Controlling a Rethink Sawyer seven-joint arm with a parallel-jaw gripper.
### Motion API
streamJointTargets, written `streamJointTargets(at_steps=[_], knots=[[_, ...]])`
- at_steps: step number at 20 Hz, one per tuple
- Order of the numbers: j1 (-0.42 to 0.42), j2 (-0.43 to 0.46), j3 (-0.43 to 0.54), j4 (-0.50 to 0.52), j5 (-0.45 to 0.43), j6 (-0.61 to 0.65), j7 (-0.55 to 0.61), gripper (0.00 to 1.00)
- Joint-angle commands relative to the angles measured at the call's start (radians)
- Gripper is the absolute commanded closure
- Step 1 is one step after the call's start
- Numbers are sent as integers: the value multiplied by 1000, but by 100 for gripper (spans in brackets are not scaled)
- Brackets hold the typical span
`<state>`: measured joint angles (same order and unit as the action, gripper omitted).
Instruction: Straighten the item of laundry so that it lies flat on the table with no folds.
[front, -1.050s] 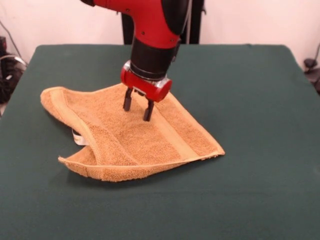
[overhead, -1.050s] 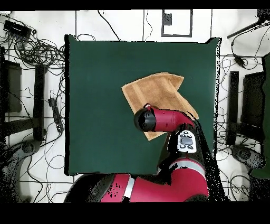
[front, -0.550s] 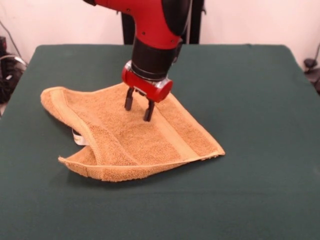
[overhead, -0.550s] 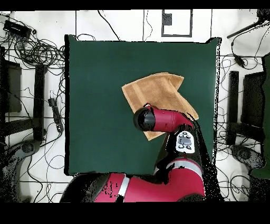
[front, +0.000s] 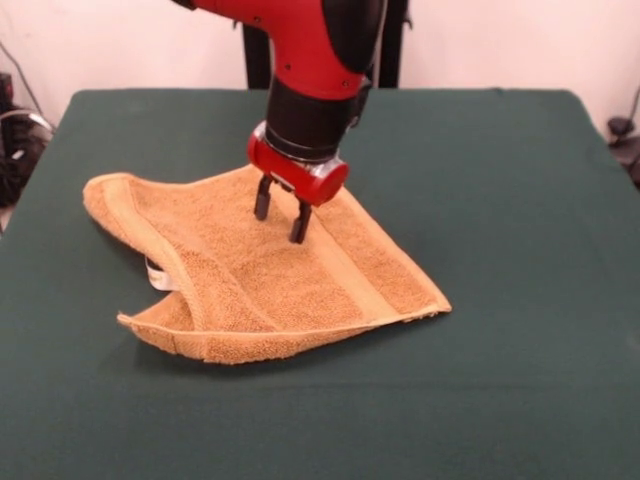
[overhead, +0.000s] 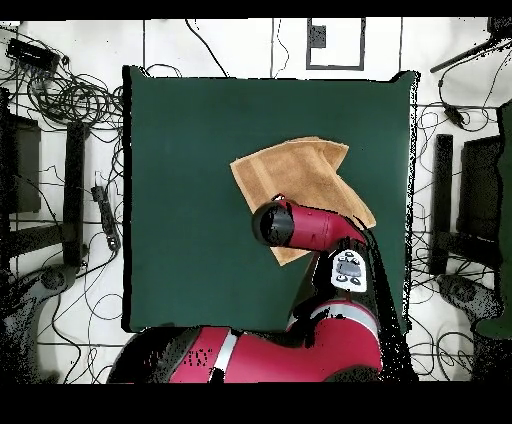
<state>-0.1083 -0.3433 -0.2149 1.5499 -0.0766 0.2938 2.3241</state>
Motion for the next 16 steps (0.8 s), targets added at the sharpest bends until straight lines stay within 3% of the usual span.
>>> streamJointTargets(at_steps=[1, 16], knots=[[118, 77, 157, 40, 148, -40, 255, 0], [183, 27, 169, 149, 292, -58, 249, 0]])
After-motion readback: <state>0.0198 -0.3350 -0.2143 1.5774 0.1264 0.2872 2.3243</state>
